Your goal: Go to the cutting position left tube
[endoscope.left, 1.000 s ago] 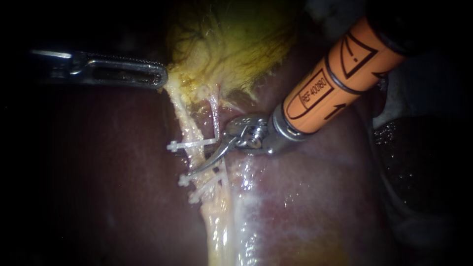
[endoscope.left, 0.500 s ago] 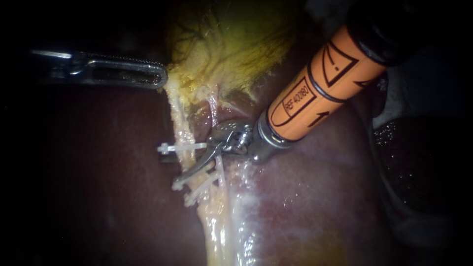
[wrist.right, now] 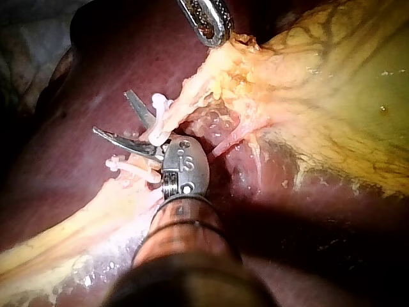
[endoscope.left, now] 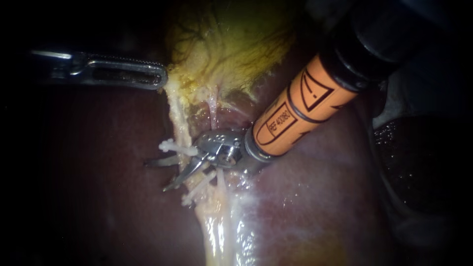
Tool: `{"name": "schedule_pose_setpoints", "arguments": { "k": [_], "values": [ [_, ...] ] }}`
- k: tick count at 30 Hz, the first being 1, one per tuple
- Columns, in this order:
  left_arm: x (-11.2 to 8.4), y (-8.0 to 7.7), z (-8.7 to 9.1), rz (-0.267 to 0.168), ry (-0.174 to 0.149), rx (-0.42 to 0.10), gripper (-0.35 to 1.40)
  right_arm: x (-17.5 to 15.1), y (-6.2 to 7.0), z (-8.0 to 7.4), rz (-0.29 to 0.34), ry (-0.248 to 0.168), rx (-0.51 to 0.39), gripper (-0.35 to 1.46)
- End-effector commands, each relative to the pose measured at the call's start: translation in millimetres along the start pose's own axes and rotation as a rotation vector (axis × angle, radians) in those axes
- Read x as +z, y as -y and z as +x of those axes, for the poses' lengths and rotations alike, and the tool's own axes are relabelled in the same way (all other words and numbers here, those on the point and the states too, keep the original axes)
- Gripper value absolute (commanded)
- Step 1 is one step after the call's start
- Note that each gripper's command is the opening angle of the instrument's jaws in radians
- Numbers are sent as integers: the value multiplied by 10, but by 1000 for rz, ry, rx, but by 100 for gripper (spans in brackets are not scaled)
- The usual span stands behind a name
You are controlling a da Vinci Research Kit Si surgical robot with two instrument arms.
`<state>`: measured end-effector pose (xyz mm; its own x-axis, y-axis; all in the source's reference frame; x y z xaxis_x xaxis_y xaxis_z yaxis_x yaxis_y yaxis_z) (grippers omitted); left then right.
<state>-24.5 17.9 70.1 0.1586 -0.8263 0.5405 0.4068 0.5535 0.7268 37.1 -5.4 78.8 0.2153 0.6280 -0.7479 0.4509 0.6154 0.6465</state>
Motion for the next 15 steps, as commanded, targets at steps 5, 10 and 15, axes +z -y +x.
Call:
{"name": "schedule_pose_setpoints", "arguments": {
  "k": [5, 10, 15],
  "values": [
    [-1, 0, -1, 0, 0, 0, -35, 1, 12, 18, 11, -29, -27, 105],
    [-1, 0, -1, -3, 1, -1, -35, 6, 27, 41, 15, -37, -65, 102],
    [-1, 0, -1, -3, 1, -1, -35, 4, 42, 64, 20, -47, -72, 95]
  ]
}}
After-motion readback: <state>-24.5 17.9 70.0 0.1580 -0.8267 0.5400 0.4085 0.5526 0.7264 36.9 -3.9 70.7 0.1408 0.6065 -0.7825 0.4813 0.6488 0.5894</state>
